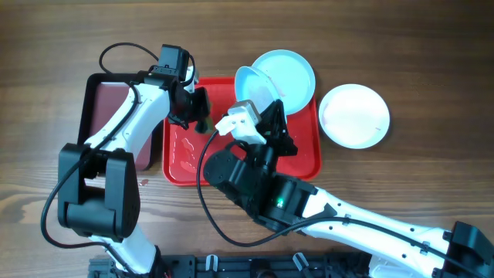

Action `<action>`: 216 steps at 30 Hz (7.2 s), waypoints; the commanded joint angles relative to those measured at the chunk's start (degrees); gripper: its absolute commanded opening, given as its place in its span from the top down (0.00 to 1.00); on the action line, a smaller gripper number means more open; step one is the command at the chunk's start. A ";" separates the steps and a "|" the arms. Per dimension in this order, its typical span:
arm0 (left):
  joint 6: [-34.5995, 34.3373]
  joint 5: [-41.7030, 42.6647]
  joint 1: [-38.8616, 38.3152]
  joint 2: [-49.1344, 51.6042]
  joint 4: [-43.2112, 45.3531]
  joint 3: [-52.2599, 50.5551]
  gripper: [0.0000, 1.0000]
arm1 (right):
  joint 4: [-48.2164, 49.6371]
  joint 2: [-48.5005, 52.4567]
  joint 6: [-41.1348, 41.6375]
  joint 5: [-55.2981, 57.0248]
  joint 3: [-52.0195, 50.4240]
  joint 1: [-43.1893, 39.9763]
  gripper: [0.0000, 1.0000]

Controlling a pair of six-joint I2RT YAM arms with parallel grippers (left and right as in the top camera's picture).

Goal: Clean dirty plates on tray and stack at the side
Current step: 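Lift the light-blue plate with right gripper toward the right, then lower the light-blue plate onto the white plate and release, then grip the last sauced light-blue plate with right gripper, drag it left, then scrub the held light-blue plate with the sponge in left gripper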

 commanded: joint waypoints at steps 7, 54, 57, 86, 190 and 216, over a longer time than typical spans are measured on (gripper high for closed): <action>-0.63 -0.57 -0.20 0.70 0.17 -0.15 0.96 | 0.35 -1.11 -2.19 2.14 0.50 0.22 0.96; -0.61 -0.55 -0.20 0.70 0.17 -0.15 0.96 | -24.44 14.27 31.67 -102.33 -0.35 -79.60 0.61; -0.61 -0.55 -0.20 0.70 0.15 -0.15 0.96 | -24.39 8.55 31.10 -101.18 1.95 -73.35 0.57; -0.79 -0.55 -0.20 0.70 -0.24 -0.15 0.96 | -6.38 27.67 58.80 -93.81 2.32 -44.22 0.96; -0.55 0.90 -14.53 14.27 2.69 -0.17 0.96 | -15.54 35.93 35.43 -96.32 15.06 -35.56 0.96; -5.09 5.68 -14.67 16.41 9.66 -0.17 0.96 | -14.25 40.85 37.42 -112.69 15.04 -43.87 0.96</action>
